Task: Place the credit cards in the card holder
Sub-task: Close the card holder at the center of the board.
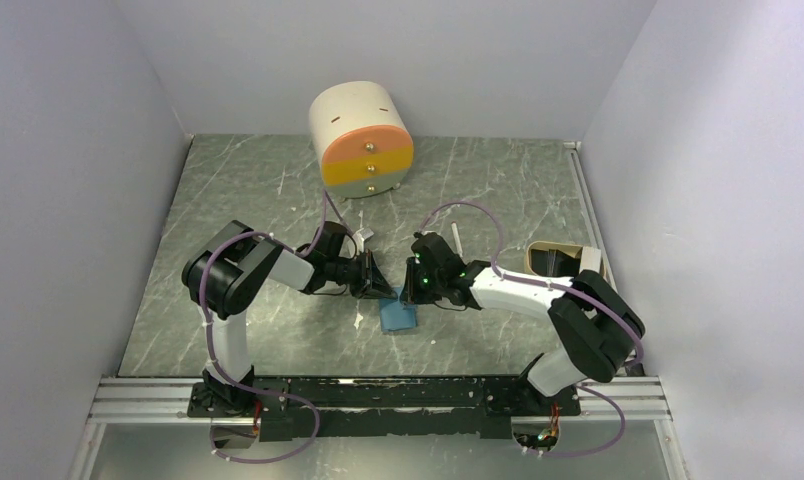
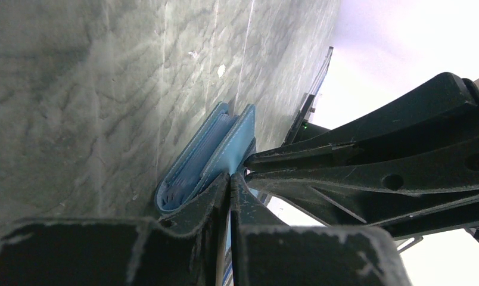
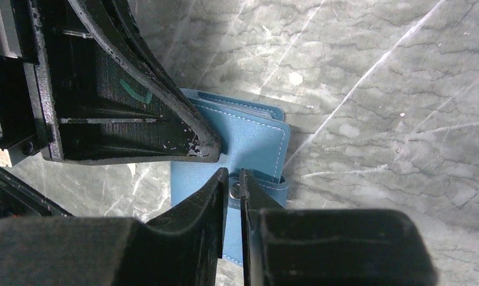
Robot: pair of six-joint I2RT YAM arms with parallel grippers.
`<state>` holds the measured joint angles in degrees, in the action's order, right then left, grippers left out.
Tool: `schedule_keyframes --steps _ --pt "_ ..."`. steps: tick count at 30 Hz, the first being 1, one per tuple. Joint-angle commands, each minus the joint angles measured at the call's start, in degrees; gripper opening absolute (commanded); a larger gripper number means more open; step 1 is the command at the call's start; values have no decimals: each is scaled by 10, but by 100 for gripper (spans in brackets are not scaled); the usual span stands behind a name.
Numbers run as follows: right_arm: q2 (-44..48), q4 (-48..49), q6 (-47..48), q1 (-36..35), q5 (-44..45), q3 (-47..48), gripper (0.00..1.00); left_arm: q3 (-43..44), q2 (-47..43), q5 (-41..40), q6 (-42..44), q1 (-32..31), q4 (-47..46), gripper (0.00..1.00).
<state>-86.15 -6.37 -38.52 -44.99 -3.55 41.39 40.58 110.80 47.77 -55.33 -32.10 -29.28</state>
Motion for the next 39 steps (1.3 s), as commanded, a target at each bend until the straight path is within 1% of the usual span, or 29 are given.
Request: schedule_keyframes --steps 1,6,15,30,39 --pt "9 -21 -2 -1 -13 -8 17 1 18 -33 23 -18 57 12" --pt "19 -10 -11 -1 -26 -17 17 2 21 -32 22 -19 54 12" --pt "13 37 -37 -1 -56 -35 17 4 21 -34 21 -19 55 12" --pt "52 -13 -24 -12 7 -34 16 -6 14 -45 15 -19 51 12" --pt "41 -23 -22 -26 25 -28 16 -9 12 -47 14 -20 51 12"
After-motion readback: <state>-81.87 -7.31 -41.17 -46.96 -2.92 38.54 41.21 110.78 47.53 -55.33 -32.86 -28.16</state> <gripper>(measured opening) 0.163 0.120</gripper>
